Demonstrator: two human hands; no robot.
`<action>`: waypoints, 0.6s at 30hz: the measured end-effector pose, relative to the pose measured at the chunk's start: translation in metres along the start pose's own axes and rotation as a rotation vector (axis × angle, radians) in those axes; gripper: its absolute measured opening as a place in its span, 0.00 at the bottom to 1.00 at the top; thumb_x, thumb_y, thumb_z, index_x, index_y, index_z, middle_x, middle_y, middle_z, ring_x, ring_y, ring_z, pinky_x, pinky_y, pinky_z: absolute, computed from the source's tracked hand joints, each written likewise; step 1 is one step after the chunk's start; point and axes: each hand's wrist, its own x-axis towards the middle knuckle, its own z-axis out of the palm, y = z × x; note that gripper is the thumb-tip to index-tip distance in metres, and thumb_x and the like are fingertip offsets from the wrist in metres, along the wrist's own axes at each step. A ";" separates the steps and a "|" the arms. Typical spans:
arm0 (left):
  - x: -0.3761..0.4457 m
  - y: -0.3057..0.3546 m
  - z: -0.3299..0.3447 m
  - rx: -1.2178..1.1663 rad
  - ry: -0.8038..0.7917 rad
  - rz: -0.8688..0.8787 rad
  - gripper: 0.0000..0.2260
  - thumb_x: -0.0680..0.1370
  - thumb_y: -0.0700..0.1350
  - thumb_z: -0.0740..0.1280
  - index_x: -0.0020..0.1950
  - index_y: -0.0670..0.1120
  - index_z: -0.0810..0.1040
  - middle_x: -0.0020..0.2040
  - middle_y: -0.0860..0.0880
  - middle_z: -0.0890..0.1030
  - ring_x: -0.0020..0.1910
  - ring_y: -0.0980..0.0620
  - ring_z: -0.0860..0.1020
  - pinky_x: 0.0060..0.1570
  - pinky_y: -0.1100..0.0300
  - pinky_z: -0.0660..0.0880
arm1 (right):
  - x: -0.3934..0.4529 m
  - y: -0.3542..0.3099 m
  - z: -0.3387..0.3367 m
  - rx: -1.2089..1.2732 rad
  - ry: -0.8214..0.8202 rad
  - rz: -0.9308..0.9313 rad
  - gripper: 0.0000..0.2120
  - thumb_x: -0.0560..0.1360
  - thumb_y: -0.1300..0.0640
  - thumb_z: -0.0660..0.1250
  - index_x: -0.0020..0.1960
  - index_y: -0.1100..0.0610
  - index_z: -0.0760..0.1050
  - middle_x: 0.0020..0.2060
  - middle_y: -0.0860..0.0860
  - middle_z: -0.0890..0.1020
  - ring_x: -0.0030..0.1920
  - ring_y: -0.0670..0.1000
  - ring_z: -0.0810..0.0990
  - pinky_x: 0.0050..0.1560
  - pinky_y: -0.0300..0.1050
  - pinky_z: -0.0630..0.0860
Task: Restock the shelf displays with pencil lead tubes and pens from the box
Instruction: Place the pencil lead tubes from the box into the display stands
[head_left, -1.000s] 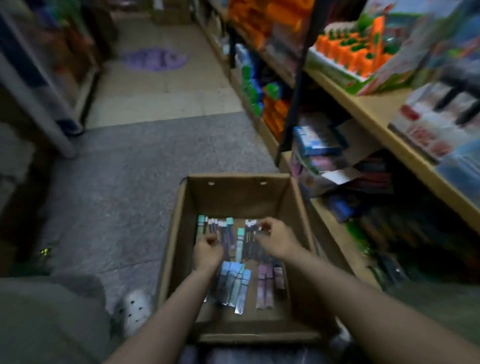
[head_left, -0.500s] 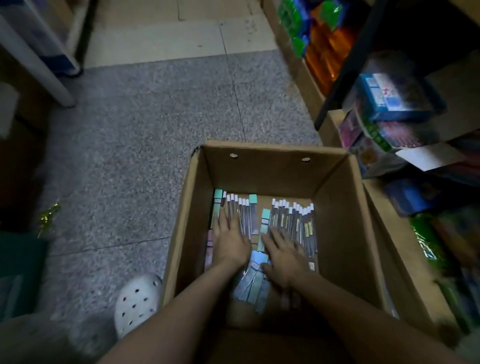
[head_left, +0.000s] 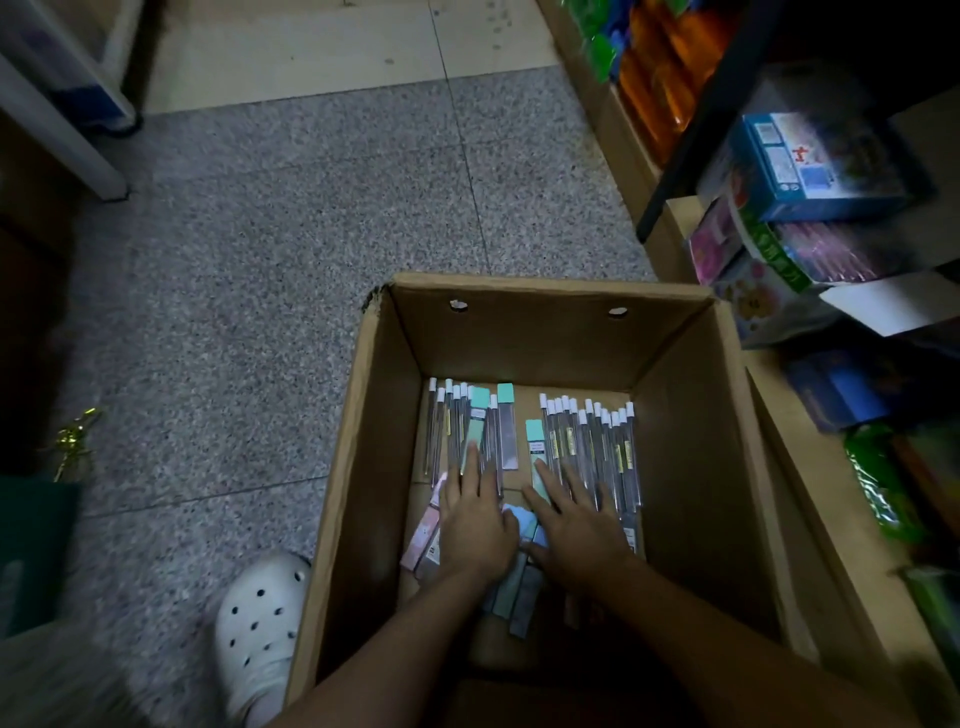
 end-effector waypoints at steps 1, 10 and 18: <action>-0.003 0.001 0.001 -0.003 -0.008 0.029 0.29 0.80 0.48 0.60 0.79 0.48 0.53 0.80 0.50 0.40 0.78 0.46 0.44 0.76 0.54 0.47 | -0.003 0.001 -0.001 0.012 0.005 0.007 0.37 0.78 0.33 0.53 0.79 0.44 0.43 0.78 0.48 0.36 0.78 0.56 0.35 0.74 0.64 0.40; -0.035 -0.016 -0.011 -0.081 -0.122 -0.304 0.39 0.77 0.51 0.65 0.79 0.47 0.44 0.79 0.40 0.40 0.78 0.40 0.43 0.76 0.49 0.48 | -0.047 -0.003 0.002 0.375 0.017 0.376 0.44 0.75 0.38 0.63 0.78 0.43 0.36 0.78 0.57 0.35 0.77 0.66 0.39 0.74 0.65 0.49; -0.045 -0.009 -0.008 -0.075 -0.139 -0.156 0.39 0.77 0.36 0.64 0.79 0.55 0.46 0.80 0.45 0.45 0.76 0.41 0.50 0.72 0.52 0.58 | -0.057 -0.028 0.016 0.530 -0.189 0.334 0.46 0.77 0.42 0.63 0.78 0.49 0.32 0.76 0.56 0.29 0.75 0.66 0.31 0.74 0.67 0.47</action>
